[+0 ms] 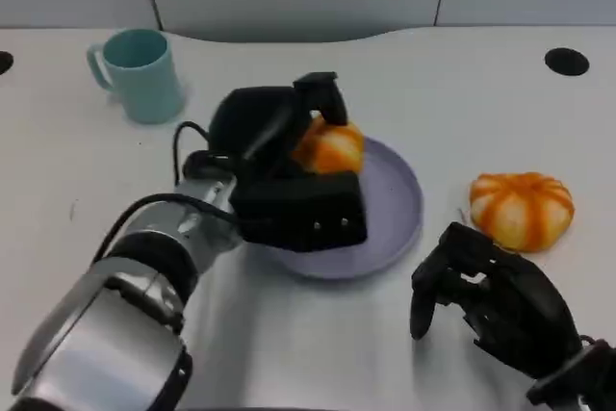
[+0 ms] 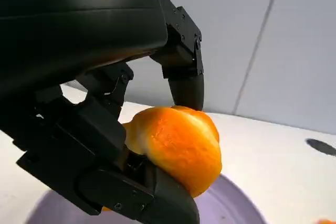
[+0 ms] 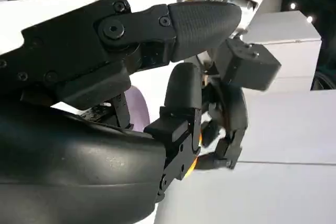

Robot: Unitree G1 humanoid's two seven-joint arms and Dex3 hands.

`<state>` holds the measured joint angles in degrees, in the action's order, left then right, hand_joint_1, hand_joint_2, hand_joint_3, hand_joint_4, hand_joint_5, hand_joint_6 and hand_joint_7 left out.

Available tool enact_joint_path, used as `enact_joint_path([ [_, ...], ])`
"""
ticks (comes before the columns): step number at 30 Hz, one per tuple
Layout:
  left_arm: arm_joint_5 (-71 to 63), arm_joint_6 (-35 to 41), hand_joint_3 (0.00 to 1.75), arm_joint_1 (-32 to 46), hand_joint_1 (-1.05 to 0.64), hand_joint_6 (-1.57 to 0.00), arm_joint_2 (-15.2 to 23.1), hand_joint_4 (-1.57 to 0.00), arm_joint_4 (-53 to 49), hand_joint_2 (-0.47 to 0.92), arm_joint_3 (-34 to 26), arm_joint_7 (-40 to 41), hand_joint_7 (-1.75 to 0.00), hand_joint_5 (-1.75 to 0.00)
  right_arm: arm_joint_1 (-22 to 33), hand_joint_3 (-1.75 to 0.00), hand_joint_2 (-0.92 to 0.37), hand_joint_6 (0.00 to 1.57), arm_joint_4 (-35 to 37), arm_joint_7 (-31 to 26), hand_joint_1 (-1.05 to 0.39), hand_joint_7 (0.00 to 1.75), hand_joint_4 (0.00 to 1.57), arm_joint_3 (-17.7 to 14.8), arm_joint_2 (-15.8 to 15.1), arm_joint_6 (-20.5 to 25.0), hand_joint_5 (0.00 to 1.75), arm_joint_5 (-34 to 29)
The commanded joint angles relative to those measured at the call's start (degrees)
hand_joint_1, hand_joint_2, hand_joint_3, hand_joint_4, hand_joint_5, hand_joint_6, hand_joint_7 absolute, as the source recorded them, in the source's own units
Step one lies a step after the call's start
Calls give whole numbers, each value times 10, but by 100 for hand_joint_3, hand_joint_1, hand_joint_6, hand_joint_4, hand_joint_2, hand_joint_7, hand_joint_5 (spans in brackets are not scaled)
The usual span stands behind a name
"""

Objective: Grasp the bread from the table and place it into the plate.

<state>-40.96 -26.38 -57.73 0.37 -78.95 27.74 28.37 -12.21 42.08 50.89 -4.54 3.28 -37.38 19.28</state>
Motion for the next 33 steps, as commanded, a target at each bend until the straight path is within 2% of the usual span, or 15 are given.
enact_joint_path([
  [1, -5, -1, 25, 8, -105, -69, -1, -74, -5, 92, 6, -10, -131, -147, 7, -34, -92, 44, 0, -2, -69, 140, 64, -2, 0, -26, 175, 3],
  [4, -13, 5, 25, 5, -105, -69, -1, -77, -6, 92, 16, -25, -128, -146, 9, -34, -92, 44, -5, 4, -70, 139, 63, 0, 1, -17, 175, 10],
  [5, -17, 12, 27, 2, -105, -66, 0, -72, -7, 92, 22, -30, -126, -144, 9, -34, -92, 44, -6, 6, -70, 138, 63, 0, 1, -15, 175, 12],
  [7, -29, 27, 32, -1, -105, -48, 2, -46, -8, 92, 34, -33, -128, -146, 7, -34, -92, 44, -4, 11, -70, 137, 62, -1, 0, -14, 175, 15],
  [8, -36, 40, 35, -3, -105, -27, 3, -23, -8, 92, 40, -37, -134, -151, 6, -34, -92, 44, -3, 15, -70, 136, 62, -2, 0, -12, 175, 18],
  [10, -47, 63, 39, -8, -105, -7, 7, -6, -9, 92, 51, -48, -131, -146, 5, -33, -92, 45, -3, 19, -69, 135, 62, -3, -1, -5, 175, 21],
  [11, -50, 70, 46, -10, -105, -3, 10, -2, -9, 92, 54, -51, -110, -127, 6, -34, -92, 46, -4, 16, -70, 134, 61, -3, -3, -5, 175, 18],
  [13, -53, 77, 52, -11, -105, -1, 16, -1, -8, 92, 56, -53, -93, -113, 6, -34, -92, 46, -4, 15, -70, 134, 61, -3, -3, -4, 175, 17],
  [14, -52, 77, 60, -11, -105, 0, 19, 0, -8, 92, 56, -52, -60, -83, 5, -34, -92, 46, -3, 16, -70, 134, 61, -4, -2, -3, 175, 19],
  [15, -52, 77, 63, -11, -105, 0, 21, 0, -7, 92, 56, -51, -31, -44, 4, -34, -92, 46, -2, 18, -70, 134, 61, -4, -2, -2, 175, 21],
  [16, -51, 77, 65, -11, -105, 0, 22, 0, -7, 92, 56, -50, -13, -18, 4, -34, -92, 46, -2, 19, -69, 134, 62, -4, -2, -2, 175, 22],
  [18, -51, 77, 66, -11, -105, 0, 22, 0, -7, 92, 56, -50, -3, -5, 4, -34, -92, 46, -2, 19, -69, 134, 62, -4, -2, -2, 175, 23],
  [22, -14, 52, 64, -11, -105, 0, 41, 0, -4, 92, 18, -71, 0, 0, -1, -33, -92, 48, 9, 8, -71, 135, 63, -4, -2, -6, 175, 13],
  [29, -5, 35, 54, -14, -105, 0, 59, -1, 0, 92, 4, -75, 0, 0, -7, -32, -92, 48, 18, 3, -72, 135, 64, -1, -1, 2, 175, 9],
  [33, 10, 6, 46, -6, -105, -3, 85, -12, 4, 92, -13, -59, -2, -9, -6, -31, -92, 49, 19, -10, -72, 135, 63, 0, 4, 3, 175, 5],
])
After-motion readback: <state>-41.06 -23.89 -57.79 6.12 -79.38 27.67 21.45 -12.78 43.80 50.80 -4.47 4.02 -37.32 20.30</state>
